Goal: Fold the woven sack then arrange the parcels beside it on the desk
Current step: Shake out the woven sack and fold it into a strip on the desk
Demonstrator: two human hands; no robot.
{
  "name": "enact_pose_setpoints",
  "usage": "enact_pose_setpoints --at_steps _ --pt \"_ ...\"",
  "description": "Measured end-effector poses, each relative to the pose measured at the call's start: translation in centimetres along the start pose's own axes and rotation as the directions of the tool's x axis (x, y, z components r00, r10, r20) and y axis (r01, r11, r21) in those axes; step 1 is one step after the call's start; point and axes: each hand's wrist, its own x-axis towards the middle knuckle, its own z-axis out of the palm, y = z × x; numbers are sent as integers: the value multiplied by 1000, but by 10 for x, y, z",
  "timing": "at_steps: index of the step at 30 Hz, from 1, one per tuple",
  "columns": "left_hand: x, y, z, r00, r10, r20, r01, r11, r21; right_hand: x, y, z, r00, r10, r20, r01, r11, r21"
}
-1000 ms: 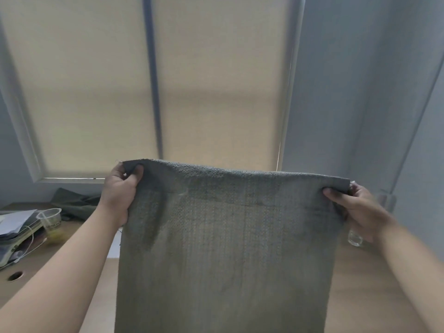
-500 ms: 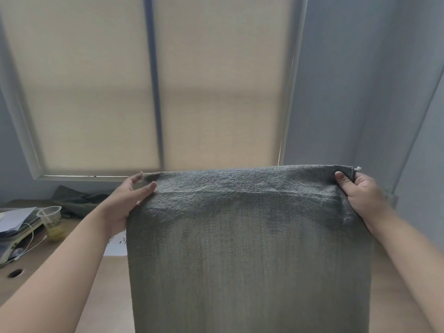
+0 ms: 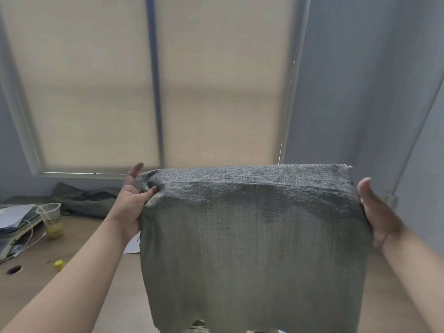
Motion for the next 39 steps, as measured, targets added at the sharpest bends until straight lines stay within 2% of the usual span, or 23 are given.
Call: enact_pose_setpoints --at_steps 2,3,4,7,10,13,16,18,20,23,25,28,32,34,36,39 --pt "2 -2 2 1000 -19 -3 18 998 -59 2 10 -3 984 100 145 -110 992 65" --pt "3 -3 2 999 -30 -18 28 996 -82 2 13 -5 965 134 227 -147 988 39" --pt "3 -2 2 999 -38 -26 36 995 -95 3 13 -8 956 155 249 -155 988 -18" --pt "6 -1 -2 996 -63 -63 61 998 -27 5 9 -16 983 141 119 -110 966 -232" --pt "7 4 -8 991 -119 -60 125 985 122 4 1 -14 987 139 85 -112 957 -267" --pt "9 11 -15 975 -223 -17 222 955 197 6 -1 -18 984 173 32 -153 931 -331" --pt "8 17 -29 934 -343 102 303 910 283 9 0 -21 985 158 -73 -174 913 -370" --pt "6 20 -37 901 -379 209 299 894 332 9 1 -18 983 133 -126 -176 881 -438" --pt "5 21 -40 887 -384 258 294 898 326 9 1 -14 981 91 -172 -166 850 -499" --pt "4 18 -38 884 -393 252 293 887 357 10 2 -10 974 30 -222 -148 830 -537" --pt "3 14 -35 906 -377 191 282 875 393 12 4 -11 968 -3 -250 -143 816 -561" --pt "1 7 -29 963 -268 42 229 885 406 14 4 -13 966 -15 -258 -129 838 -530" --pt "3 2 -26 981 -165 -99 190 917 350 9 -2 -20 986 3 -166 -59 941 -332" --pt "2 3 -29 979 -189 -77 203 934 294 8 -4 -26 997 13 -80 -36 954 -297" --pt "3 4 -35 971 -236 32 225 952 210 8 -3 -30 1000 13 -4 -14 956 -294" --pt "3 5 -37 960 -255 113 227 950 214 7 1 -28 1000 -11 -2 10 928 -372"
